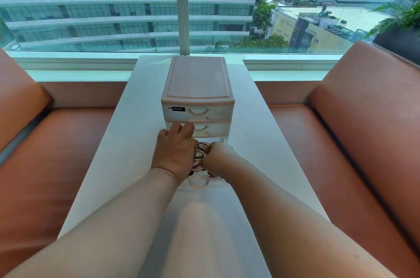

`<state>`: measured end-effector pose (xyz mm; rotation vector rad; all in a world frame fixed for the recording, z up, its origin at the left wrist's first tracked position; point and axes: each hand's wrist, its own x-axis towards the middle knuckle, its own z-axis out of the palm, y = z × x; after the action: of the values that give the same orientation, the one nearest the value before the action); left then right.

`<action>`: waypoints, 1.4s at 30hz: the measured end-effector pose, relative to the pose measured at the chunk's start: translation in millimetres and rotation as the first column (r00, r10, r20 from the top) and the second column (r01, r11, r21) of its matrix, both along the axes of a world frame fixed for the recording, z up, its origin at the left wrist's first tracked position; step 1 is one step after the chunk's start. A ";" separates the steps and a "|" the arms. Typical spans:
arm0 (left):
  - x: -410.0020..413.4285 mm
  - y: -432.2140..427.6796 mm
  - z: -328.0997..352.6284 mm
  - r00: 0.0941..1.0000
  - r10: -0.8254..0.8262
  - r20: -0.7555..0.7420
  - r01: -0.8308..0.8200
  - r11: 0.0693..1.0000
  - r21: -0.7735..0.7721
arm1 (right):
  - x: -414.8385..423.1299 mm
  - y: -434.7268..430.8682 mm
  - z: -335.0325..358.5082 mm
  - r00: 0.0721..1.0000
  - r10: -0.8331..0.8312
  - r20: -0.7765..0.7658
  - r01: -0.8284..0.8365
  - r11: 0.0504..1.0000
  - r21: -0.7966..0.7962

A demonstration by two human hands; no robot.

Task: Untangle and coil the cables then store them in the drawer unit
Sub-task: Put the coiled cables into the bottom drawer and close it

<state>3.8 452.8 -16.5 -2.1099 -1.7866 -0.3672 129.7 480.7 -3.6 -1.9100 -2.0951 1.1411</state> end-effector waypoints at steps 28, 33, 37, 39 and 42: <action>-21.9 -0.3 -2.5 0.942 -0.072 0.329 0.186 0.925 -0.330 | 10.1 -5.6 -14.1 0.983 -0.167 -0.070 0.177 0.970 0.165; -21.6 2.4 -13.7 0.932 -0.042 0.360 0.104 0.983 -0.153 | 11.1 -4.7 -13.7 0.989 -0.147 -0.006 0.145 0.967 0.208; -17.2 9.6 -1.9 0.866 0.105 0.488 0.018 0.970 -0.241 | 18.2 -17.7 -10.1 0.996 -0.048 -0.079 0.069 0.952 0.297; -13.5 13.5 3.1 0.836 0.189 0.516 -0.062 0.965 -0.254 | 24.9 -26.9 -6.3 0.992 0.014 -0.125 0.031 0.938 0.346; -8.3 16.8 6.3 0.773 0.281 0.569 -0.157 0.953 -0.257 | 35.1 -36.5 -2.5 0.985 0.094 -0.147 -0.030 0.922 0.385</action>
<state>-4.5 469.6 -10.2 -2.0051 -2.4922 -0.9167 164.8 444.2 -6.1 -1.5299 -2.1109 0.7898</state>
